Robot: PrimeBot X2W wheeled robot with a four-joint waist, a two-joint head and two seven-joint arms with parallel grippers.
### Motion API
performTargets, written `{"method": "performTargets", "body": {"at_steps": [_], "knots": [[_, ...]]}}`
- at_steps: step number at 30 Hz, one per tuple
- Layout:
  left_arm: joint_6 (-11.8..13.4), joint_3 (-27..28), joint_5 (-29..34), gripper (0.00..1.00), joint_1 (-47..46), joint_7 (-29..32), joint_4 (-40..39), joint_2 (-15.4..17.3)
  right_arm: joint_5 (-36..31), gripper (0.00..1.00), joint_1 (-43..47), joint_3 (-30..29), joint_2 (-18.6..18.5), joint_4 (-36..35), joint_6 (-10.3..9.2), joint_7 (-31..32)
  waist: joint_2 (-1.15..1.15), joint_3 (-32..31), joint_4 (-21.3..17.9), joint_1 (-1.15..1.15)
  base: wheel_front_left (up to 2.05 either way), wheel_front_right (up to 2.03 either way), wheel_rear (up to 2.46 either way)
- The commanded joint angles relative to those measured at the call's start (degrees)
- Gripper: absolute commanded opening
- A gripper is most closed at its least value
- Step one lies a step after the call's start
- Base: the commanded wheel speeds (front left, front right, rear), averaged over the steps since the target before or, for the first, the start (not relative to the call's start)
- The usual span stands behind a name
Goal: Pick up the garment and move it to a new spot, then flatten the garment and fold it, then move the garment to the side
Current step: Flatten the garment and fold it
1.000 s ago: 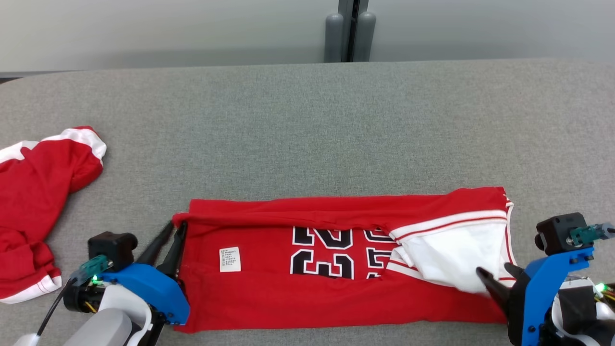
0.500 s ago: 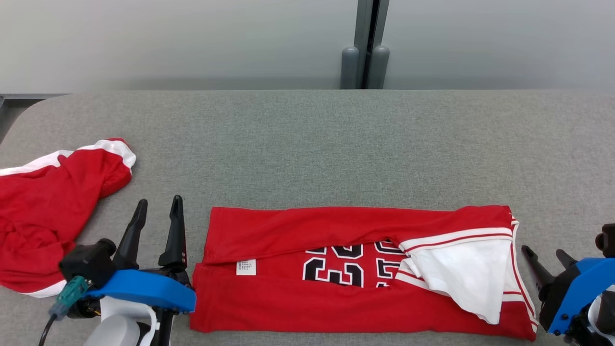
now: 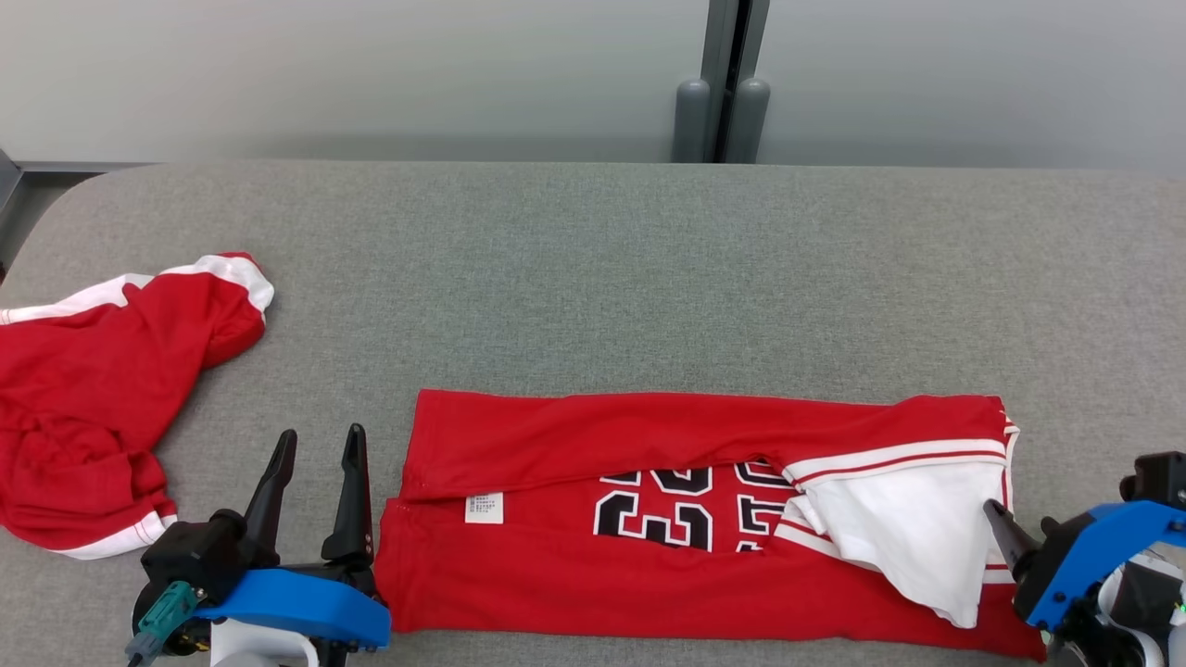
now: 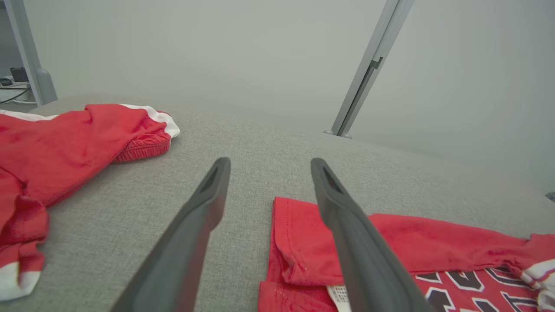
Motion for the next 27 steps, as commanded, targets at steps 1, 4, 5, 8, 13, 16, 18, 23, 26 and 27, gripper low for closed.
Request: {"method": "performTargets", "body": {"at_steps": [1,4,5,8,13,16,18,23,26,27], "knots": [[-0.57,0.47,0.67,1.0,0.29,-0.24,0.28,-0.41,-0.52,1.0,-1.66,0.03,-0.08,1.45,0.03,-0.96,0.0,0.37,0.19,0.0,0.0,0.0,0.0],[-1.31,1.38,1.54,1.0,-0.02,-0.25,0.68,-0.95,-1.6,1.0,-3.82,0.37,-0.08,4.7,0.03,-2.21,0.0,0.81,0.43,0.0,0.0,0.0,0.0],[-1.44,1.54,1.77,1.0,-0.11,-0.25,0.84,-1.13,-2.48,1.0,-4.48,0.39,-0.08,5.58,0.03,-2.45,0.0,0.91,0.5,0.0,0.0,0.0,0.0],[-2.0,2.09,2.62,1.0,-0.39,-0.25,1.4,-1.65,-4.84,1.0,-5.82,0.42,-0.08,8.07,0.03,-2.08,0.0,1.12,0.72,0.0,0.0,0.0,0.0],[-2.38,3.21,4.02,1.0,-1.12,-0.25,1.32,-2.15,-6.56,1.0,-6.71,2.45,0.1,11.17,0.03,-2.77,0.0,1.44,1.04,0.0,0.0,0.0,0.0],[-2.43,4.01,4.96,1.0,-1.42,-0.25,0.65,-2.43,-6.62,1.0,-6.31,4.75,0.47,12.71,0.1,-3.05,0.0,1.49,1.22,0.0,0.0,0.0,0.0],[-2.57,4.69,5.38,1.0,-1.38,-0.25,0.28,-2.59,-7.03,0.11,-6.0,6.15,0.57,12.77,0.13,-3.67,0.0,1.57,1.18,0.0,0.0,0.0,0.0],[-3.02,5.16,6.7,1.0,-1.61,-0.25,0.24,-2.29,-8.1,0.0,-6.28,6.51,0.16,11.71,0.03,-5.37,0.0,1.77,0.82,0.0,0.0,0.0,0.0],[-3.23,5.15,7.81,1.0,-2.29,-0.25,0.99,-1.63,-9.27,0.0,-7.12,4.09,-0.19,9.4,0.01,-6.57,0.0,1.72,0.48,0.0,0.0,0.0,0.0],[-3.22,5.07,8.19,1.0,-2.4,-0.25,1.18,-1.53,-9.75,0.0,-7.2,2.95,-0.25,8.42,0.01,-6.81,0.0,1.64,0.39,0.0,0.0,0.0,0.0]]}}
